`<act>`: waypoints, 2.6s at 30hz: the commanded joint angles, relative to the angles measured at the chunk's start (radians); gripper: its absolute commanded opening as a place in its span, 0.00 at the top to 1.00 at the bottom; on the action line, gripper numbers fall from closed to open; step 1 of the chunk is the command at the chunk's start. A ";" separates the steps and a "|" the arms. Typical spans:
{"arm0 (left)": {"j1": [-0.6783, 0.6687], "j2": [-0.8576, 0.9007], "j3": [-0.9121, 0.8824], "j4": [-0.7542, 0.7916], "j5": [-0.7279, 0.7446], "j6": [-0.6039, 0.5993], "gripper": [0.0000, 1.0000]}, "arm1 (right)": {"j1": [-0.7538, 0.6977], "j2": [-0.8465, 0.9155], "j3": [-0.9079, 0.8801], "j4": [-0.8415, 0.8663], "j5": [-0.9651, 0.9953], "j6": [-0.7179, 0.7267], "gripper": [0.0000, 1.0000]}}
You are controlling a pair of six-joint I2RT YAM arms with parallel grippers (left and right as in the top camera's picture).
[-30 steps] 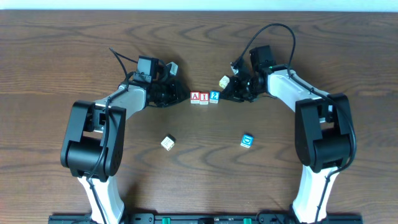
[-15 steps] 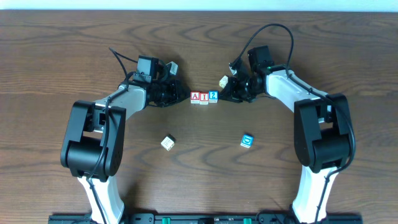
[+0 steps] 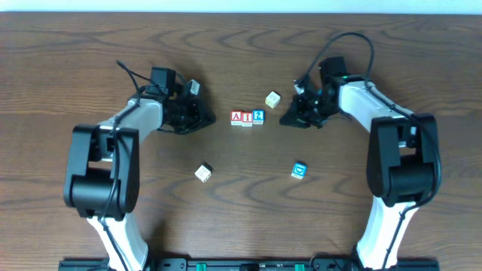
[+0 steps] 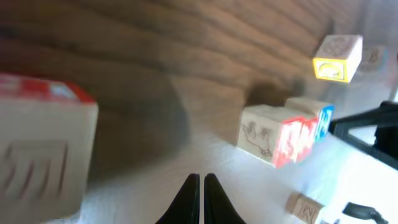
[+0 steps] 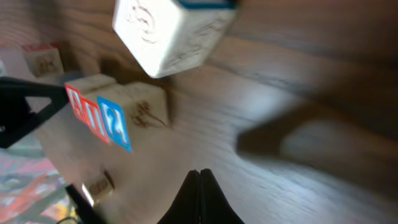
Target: Spell out Ai2
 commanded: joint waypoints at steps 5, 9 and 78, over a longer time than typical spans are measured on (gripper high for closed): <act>-0.003 -0.367 0.076 -0.237 -0.074 0.273 0.94 | -0.002 -0.264 0.038 -0.203 0.172 -0.136 0.99; -0.003 -0.559 0.075 -0.402 -0.139 0.335 0.94 | 0.022 -0.455 0.038 -0.315 0.286 -0.183 0.99; -0.005 -1.826 -0.747 -0.416 -0.487 0.566 0.05 | 0.289 -1.564 -0.602 -0.517 0.389 0.233 0.01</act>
